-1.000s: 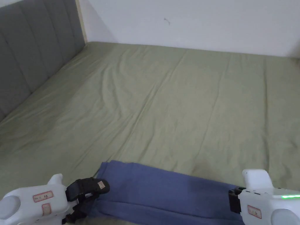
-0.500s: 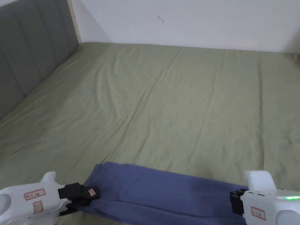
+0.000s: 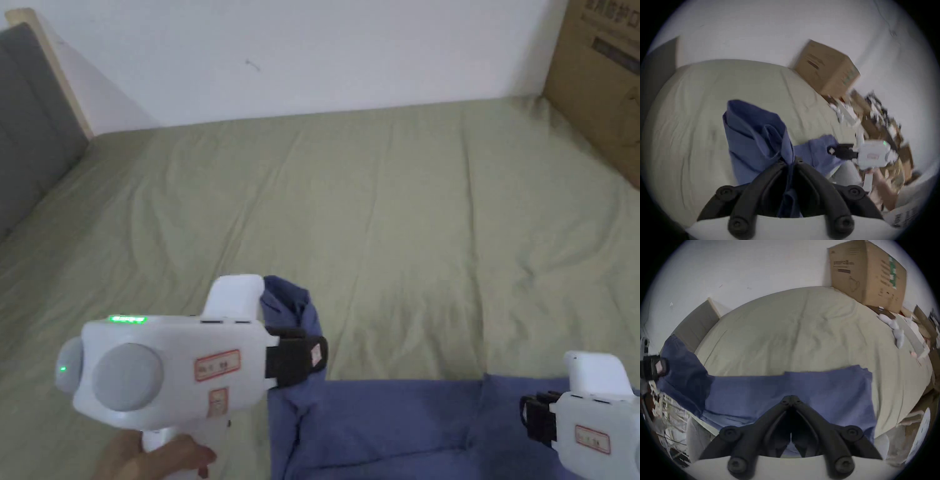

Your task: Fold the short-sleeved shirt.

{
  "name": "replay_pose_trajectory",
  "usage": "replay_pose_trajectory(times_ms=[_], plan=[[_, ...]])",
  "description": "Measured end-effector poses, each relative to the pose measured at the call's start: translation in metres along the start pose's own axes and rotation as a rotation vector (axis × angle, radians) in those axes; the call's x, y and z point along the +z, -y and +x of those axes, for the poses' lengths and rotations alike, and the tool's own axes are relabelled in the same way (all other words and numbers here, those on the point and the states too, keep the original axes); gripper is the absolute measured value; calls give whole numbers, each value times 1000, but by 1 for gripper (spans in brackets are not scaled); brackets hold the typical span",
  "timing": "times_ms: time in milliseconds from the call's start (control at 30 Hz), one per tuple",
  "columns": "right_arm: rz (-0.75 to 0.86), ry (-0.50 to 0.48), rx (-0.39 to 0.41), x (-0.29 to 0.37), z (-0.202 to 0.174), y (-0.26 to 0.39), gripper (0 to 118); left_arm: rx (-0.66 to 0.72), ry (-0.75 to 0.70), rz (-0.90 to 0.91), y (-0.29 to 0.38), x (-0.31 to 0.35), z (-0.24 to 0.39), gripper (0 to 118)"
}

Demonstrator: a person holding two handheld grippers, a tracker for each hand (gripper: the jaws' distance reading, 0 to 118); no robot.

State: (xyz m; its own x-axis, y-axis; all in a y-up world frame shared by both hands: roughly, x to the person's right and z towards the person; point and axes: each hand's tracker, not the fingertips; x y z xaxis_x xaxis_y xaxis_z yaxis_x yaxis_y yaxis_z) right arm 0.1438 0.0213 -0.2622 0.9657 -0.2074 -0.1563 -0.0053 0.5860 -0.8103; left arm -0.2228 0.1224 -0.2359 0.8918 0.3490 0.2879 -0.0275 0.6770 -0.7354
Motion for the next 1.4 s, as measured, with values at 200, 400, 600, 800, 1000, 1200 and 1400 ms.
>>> replay_pose_trajectory(times_ms=[200, 400, 600, 800, 1000, 1200, 1400], plan=[[5, 37, -121, 9, 46, 12, 0, -149, -7, -124, 36, -94, 61, 6], [-15, 62, -188, 18, 66, 27, 0, -27, 60, -277, 73, -147, 61, 102], [-7, 43, -202, 21, 60, 26, 0, 40, 61, -195, 56, -110, 40, 91], [17, 12, -183, 22, 45, 20, 0, 212, -65, -87, 42, -76, -7, 0], [16, 2, -155, 17, 45, 19, 0, 264, -8, -163, 72, -106, -3, 0], [-1, -6, -154, 15, 52, 23, 0, 237, 108, -257, 94, -147, 34, 0], [-14, 3, -156, 13, 62, 28, 0, 137, 67, -312, 97, -161, 68, 0]])
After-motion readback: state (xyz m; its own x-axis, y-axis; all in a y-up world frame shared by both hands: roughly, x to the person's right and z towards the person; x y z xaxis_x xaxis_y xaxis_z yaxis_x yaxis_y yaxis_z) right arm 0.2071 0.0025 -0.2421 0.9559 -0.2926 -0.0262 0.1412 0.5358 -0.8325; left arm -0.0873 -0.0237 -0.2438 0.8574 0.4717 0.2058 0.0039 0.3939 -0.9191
